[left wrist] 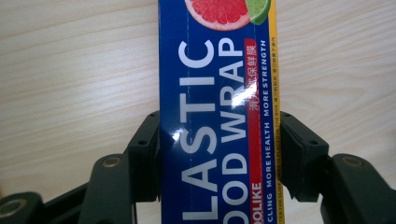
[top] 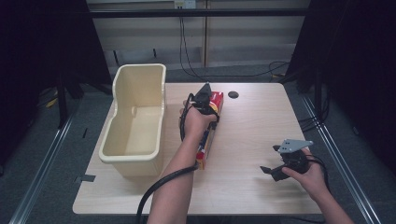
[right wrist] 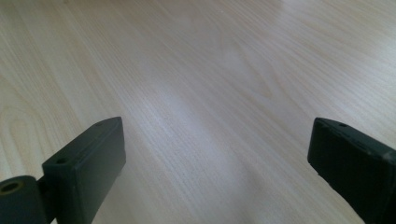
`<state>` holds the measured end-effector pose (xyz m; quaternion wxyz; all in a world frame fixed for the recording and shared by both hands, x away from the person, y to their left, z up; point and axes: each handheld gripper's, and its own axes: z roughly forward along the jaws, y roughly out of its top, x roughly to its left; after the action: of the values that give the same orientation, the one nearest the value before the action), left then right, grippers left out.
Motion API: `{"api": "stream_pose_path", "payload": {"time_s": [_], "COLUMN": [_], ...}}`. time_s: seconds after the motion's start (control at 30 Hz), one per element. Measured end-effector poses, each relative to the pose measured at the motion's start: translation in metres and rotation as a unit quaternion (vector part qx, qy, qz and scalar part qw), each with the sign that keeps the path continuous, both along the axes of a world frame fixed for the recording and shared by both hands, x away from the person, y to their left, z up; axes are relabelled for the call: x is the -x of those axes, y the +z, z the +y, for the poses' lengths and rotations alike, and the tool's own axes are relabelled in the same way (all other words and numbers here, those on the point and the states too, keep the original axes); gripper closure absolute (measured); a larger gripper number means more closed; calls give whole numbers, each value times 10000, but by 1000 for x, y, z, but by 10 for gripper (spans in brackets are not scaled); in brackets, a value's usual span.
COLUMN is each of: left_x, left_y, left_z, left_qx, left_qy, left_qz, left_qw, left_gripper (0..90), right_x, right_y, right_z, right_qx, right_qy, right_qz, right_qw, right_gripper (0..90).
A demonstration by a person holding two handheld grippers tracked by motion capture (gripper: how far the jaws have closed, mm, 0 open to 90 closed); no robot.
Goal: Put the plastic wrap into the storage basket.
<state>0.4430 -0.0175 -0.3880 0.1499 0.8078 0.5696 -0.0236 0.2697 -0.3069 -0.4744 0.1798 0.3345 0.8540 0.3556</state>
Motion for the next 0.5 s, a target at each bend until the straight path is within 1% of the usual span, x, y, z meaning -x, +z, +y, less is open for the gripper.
{"api": "stream_pose_path", "payload": {"time_s": [0.07, 0.17, 0.23, 0.27, 0.3, 0.33, 0.37, 0.43, 0.47, 0.5], "left_x": [1, 4, 5, 5, 6, 7, 8, 8, 9, 9], "left_y": [7, 15, 21, 23, 25, 29, 31, 33, 38, 38], "left_z": [3, 8, 12, 14, 15, 19, 19, 21, 25, 25], "left_qx": [30, -8, 81, 72, 60, 51, 63, 72, 66, 66], "left_qy": [16, -35, -4, -56, -34, -71, -6, 7, 3, 3], "left_qz": [45, 10, 77, 85, 88, 126, 134, 147, 115, 115], "left_qw": [10000, 10000, 9999, 9999, 9999, 9999, 9999, 9999, 9999, 9999], "left_gripper": [417, 417, 417, 417, 417, 417, 417, 417, 417, 417], "right_x": [0, 0, 0, 0, 0, 0, 0, 0, 1, 1], "right_y": [0, 0, 0, 0, 0, 0, 0, 0, 0, 0], "right_z": [0, 1, 1, 1, 1, 1, 1, 1, 2, 2], "right_qx": [-4, -3, 9, 4, 15, 4, -7, 6, -12, -12], "right_qy": [-2, 8, 26, 24, 22, 25, 33, 28, 30, 30], "right_qz": [-2, -15, -45, -33, -74, -42, -27, -48, -18, -18], "right_qw": [10000, 10000, 10000, 10000, 10000, 10000, 10000, 10000, 10000, 10000], "right_gripper": [41, 41, 40, 41, 40, 40, 39, 39, 38, 38]}}
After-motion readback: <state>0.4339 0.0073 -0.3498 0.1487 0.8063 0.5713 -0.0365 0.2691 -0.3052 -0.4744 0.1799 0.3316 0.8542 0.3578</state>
